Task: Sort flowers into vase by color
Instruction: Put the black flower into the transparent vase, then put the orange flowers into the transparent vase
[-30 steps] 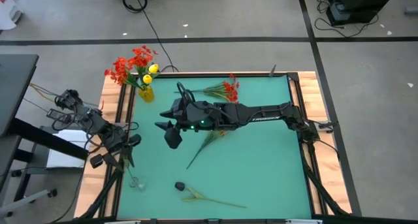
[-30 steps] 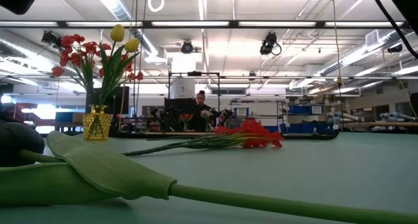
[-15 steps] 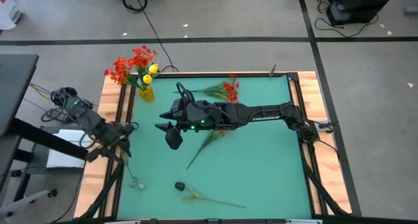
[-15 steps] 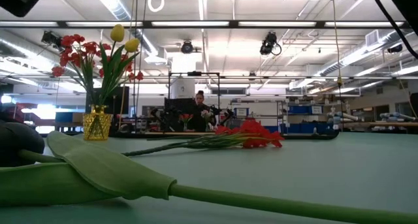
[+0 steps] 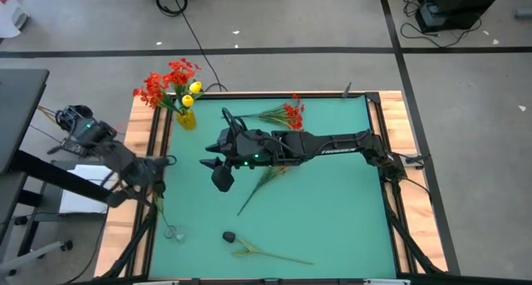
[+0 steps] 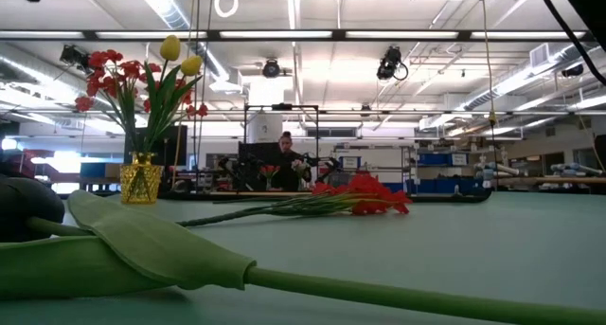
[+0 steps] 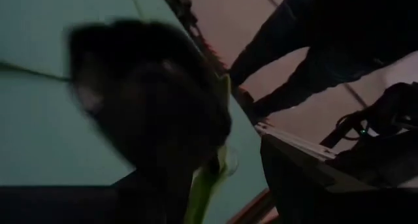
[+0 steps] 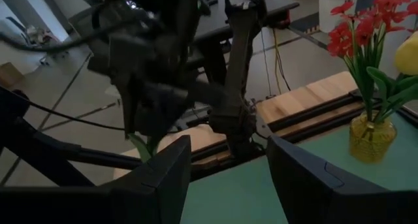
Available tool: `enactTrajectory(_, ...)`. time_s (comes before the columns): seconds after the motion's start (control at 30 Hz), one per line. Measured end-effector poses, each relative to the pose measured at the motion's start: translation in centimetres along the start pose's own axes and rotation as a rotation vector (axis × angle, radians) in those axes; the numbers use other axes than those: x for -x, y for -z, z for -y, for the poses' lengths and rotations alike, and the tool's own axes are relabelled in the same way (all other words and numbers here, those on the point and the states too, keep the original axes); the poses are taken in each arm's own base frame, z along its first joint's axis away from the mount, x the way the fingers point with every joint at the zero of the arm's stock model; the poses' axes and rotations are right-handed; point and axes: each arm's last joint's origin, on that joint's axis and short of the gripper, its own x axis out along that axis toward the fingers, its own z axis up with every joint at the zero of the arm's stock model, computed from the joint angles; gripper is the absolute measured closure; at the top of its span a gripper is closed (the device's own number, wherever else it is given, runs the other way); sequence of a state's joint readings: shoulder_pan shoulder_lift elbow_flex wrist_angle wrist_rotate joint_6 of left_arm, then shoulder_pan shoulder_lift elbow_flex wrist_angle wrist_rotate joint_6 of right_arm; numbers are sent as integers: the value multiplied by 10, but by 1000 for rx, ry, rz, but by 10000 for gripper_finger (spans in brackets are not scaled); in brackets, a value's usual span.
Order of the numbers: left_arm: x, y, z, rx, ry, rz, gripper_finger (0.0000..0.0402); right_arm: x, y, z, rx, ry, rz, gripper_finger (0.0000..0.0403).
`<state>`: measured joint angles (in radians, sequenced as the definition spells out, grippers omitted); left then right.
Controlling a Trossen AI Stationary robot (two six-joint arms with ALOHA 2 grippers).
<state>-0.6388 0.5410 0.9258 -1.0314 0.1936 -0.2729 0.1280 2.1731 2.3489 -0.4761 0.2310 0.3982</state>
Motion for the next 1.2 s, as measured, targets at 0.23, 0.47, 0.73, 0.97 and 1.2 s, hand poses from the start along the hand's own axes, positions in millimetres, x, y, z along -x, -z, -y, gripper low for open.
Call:
enactTrajectory(0.23,20,-7,6,70,-69,-157,218,0,4,2,-16,33,-38,194)
enactTrajectory(0.47,36,-14,8,191,-182,-187,218,5,30,30,-369,308,-285,194)
enactTrajectory(0.73,63,-27,14,380,-250,-24,219,8,58,43,-588,479,-454,194)
enactTrajectory(0.97,83,-36,17,371,-307,85,232,7,98,53,-657,599,-683,194)
enactTrajectory(1.2,88,-44,14,480,-472,239,242,19,108,52,-582,642,-816,194)
